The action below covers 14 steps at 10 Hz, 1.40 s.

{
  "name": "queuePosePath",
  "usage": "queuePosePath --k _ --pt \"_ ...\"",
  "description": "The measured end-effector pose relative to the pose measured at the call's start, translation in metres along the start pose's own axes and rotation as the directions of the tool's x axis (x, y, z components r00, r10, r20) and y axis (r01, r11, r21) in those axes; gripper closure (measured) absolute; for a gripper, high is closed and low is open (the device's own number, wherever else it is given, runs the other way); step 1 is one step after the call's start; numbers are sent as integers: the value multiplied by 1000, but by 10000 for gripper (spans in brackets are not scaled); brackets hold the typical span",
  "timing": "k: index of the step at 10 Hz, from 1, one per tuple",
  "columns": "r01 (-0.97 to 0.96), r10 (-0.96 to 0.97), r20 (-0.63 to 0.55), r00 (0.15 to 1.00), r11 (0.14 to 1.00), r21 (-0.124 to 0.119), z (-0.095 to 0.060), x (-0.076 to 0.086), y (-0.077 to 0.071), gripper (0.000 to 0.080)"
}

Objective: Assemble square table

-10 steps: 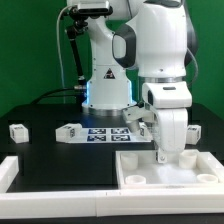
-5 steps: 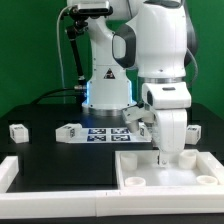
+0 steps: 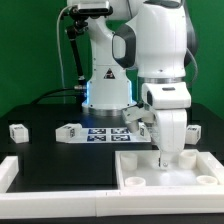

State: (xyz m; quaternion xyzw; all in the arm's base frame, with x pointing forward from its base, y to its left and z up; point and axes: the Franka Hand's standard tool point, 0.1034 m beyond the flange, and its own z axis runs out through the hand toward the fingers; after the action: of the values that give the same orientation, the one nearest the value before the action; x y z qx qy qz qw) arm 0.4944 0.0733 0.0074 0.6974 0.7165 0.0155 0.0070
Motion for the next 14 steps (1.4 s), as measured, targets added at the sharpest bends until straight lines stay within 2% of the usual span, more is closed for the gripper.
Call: queuePosePath --k 3,5,7,8,10,11,14 --pt "0 0 0 1000 1000 0 0 0 0 151" --pt "-52 52 0 999 998 -19 -11 -5 -5 151" --pt "-190 190 -14 982 981 -48 -29 9 -23 151" --pt "-243 243 -16 970 969 -46 -33 19 -32 151" --pt "-477 475 -47 879 877 -62 -46 47 -27 151" --pt "-511 509 -57 859 857 -57 -41 46 -28 151" --pt "-692 689 -69 722 722 -29 -40 46 -28 151"
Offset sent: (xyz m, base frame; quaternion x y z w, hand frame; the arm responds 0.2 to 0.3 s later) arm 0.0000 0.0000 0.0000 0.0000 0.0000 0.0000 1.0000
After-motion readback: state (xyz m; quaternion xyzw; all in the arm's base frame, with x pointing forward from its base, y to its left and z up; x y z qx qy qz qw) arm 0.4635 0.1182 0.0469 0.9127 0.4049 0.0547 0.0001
